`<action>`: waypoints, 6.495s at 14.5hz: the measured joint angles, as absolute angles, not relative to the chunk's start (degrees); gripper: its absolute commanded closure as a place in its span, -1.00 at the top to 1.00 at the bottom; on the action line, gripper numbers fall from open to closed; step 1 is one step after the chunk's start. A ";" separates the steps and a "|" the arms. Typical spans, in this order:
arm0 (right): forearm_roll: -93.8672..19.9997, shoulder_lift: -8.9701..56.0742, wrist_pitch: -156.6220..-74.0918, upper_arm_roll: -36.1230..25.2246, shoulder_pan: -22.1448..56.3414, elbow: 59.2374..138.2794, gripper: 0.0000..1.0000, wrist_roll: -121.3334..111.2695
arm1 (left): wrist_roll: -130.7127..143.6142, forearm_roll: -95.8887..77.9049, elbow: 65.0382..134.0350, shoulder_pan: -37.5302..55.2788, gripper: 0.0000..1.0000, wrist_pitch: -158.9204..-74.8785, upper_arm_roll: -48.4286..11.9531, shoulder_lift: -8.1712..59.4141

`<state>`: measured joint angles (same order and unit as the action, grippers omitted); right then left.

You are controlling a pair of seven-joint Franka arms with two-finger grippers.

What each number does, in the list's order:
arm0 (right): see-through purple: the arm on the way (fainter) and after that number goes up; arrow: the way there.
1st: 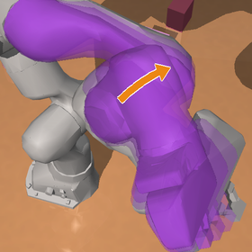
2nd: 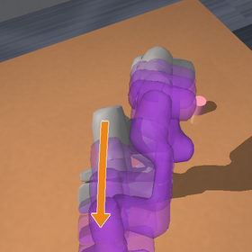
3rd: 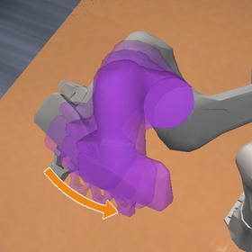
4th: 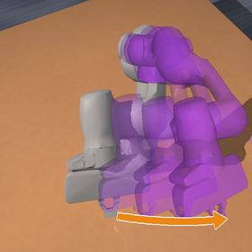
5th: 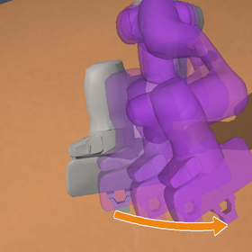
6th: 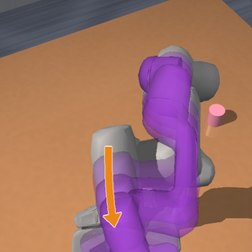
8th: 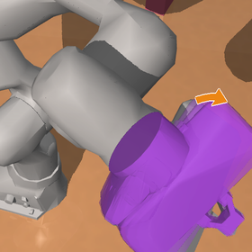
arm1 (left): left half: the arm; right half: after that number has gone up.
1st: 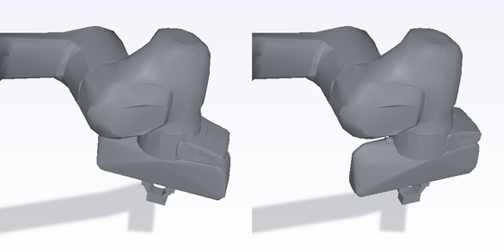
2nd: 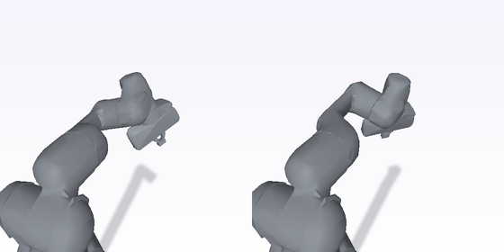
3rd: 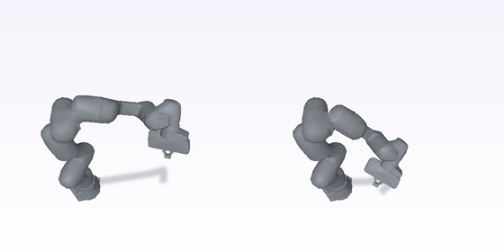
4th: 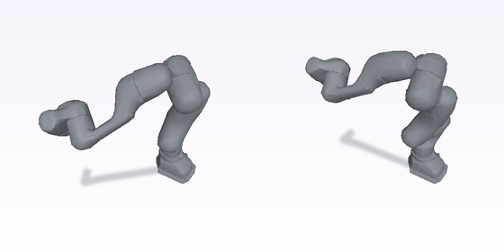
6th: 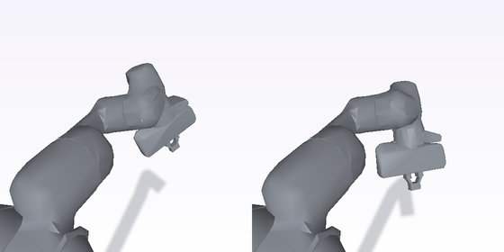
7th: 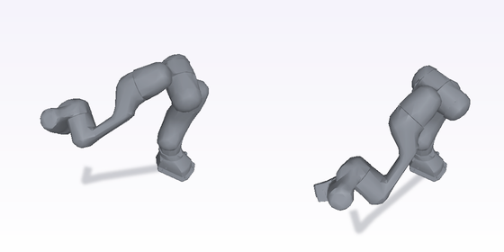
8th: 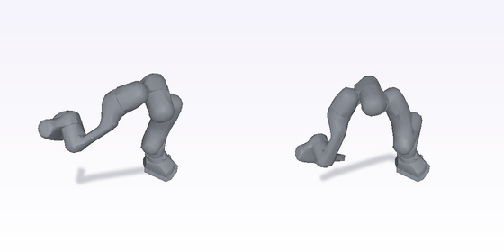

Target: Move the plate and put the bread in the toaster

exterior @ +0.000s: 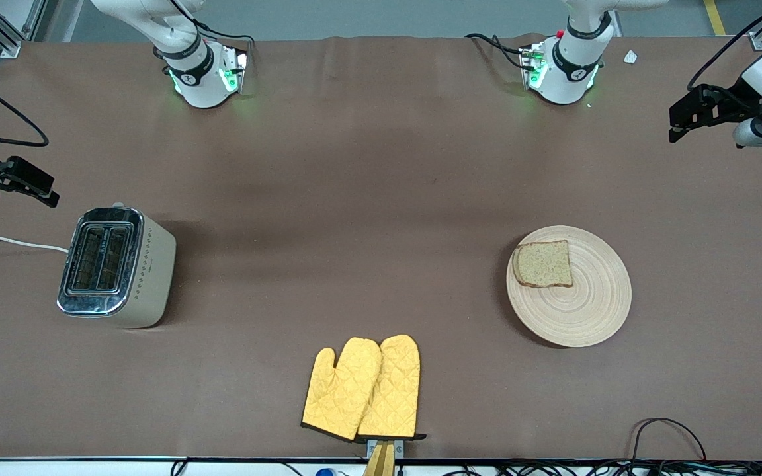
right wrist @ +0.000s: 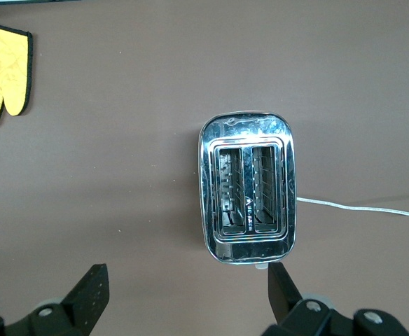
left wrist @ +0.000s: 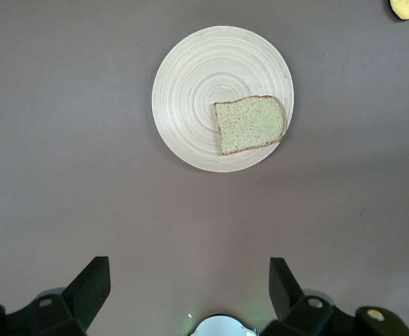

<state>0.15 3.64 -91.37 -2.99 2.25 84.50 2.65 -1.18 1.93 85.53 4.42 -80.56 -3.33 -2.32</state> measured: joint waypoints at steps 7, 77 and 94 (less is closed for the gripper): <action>0.15 3.64 -91.37 -2.97 2.25 84.50 1.00 2.65 | -1.18 1.93 85.51 4.13 1.00 -80.56 -3.16 -2.30; -7.69 13.70 -95.98 -2.51 4.00 85.18 1.00 2.72 | -50.72 -44.26 80.00 -21.35 -0.99 -101.60 -3.71 52.65; -10.36 19.08 -111.00 -2.49 11.66 93.69 1.00 17.80 | -45.99 -52.17 79.62 -17.14 -0.99 -99.04 -10.00 53.22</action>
